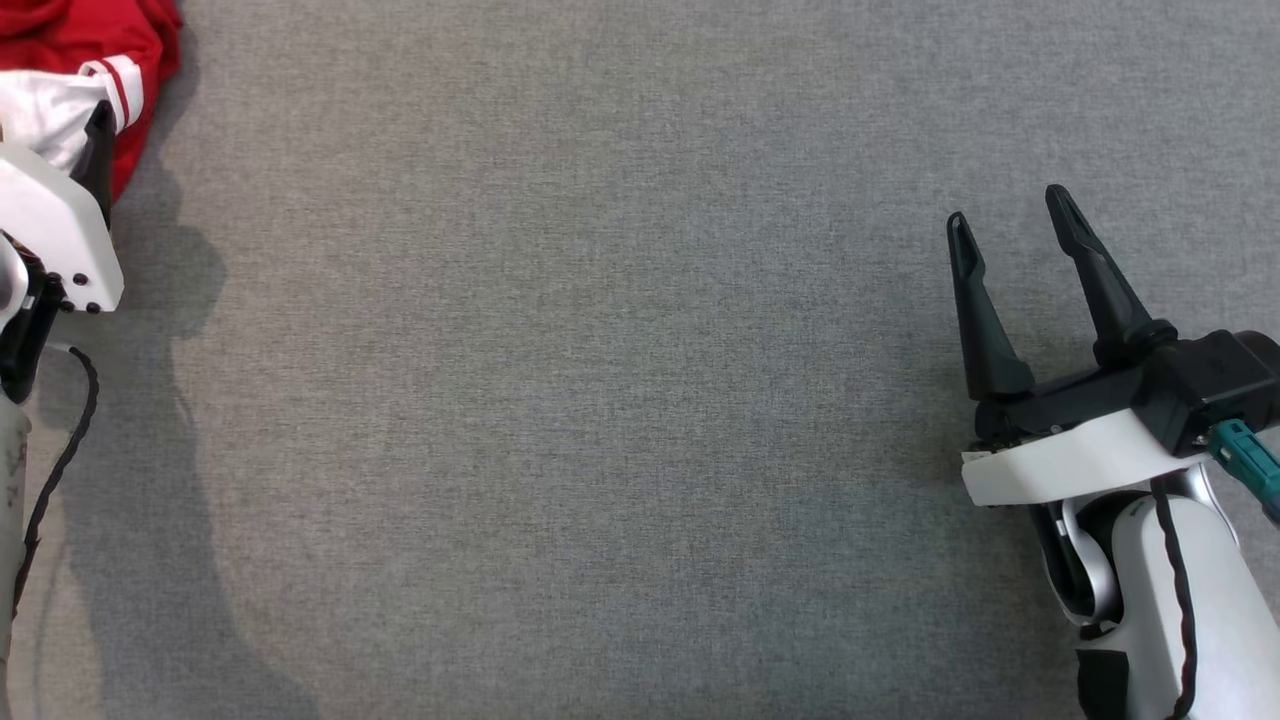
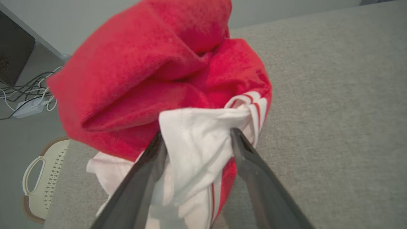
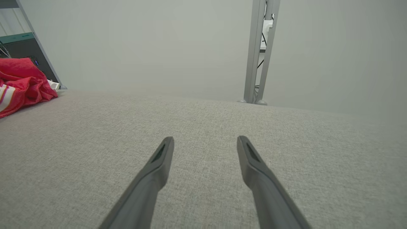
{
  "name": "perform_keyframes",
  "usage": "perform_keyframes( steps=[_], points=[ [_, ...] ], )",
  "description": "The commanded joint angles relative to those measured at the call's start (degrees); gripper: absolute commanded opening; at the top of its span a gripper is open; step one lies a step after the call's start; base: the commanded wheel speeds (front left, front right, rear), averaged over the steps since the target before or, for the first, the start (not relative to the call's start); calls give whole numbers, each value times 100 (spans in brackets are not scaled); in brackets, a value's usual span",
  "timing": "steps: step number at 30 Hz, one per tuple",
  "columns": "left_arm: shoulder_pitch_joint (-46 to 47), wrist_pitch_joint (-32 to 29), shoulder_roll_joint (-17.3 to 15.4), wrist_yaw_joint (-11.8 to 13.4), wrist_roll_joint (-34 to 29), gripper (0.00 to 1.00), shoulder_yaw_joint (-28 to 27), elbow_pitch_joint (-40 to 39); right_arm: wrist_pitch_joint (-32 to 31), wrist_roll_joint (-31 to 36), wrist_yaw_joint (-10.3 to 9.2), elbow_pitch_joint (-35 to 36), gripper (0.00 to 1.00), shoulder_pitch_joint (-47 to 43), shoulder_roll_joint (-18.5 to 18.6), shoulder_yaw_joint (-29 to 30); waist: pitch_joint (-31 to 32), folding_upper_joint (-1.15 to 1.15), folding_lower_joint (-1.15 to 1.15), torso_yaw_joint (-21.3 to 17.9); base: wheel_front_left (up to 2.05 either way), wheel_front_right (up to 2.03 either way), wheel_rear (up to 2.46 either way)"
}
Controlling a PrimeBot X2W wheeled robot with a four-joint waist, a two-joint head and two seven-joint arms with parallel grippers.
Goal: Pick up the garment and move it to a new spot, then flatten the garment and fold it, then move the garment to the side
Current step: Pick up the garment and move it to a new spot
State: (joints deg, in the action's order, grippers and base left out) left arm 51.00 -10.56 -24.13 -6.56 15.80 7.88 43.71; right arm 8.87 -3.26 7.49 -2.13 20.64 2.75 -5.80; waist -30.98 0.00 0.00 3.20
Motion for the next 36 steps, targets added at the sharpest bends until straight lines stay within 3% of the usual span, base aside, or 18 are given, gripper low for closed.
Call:
perform_keyframes(
  steps=[1, 2, 3, 17, 25, 36],
  points=[
    [106, 27, -27, -21, -12, 35, 14, 42, 52, -36, 1, 8, 100, 73, 28, 5, -9, 0, 0, -10, 0, 0, 0],
    [129, 60, -37, -24, -28, 2, 31, 72, 56, -41, 1, -8, 100, 86, 28, -3, -6, 0, 0, -10, 0, 0, 0],
    [150, 111, -55, -16, -58, 0, 56, 87, 76, -48, 1, -25, 100, 88, 28, -2, 5, 0, 0, -7, 0, 0, 0],
    [442, 688, -258, 28, -476, 0, 497, -53, 361, -348, 1, -542, 100, -61, 30, 12, 813, 0, 0, -22, 0, 0, 0],
    [559, 672, -128, -62, -550, 0, 1031, -581, 527, -564, 1, -869, 100, -362, 28, 215, 1545, 0, 0, -217, 0, 0, 0],
    [550, 307, 163, -84, 74, 0, 2424, -2165, 620, -682, 1, -1048, 100, -911, 29, 713, 2390, 0, 0, -804, 0, 0, 0]
  ],
)
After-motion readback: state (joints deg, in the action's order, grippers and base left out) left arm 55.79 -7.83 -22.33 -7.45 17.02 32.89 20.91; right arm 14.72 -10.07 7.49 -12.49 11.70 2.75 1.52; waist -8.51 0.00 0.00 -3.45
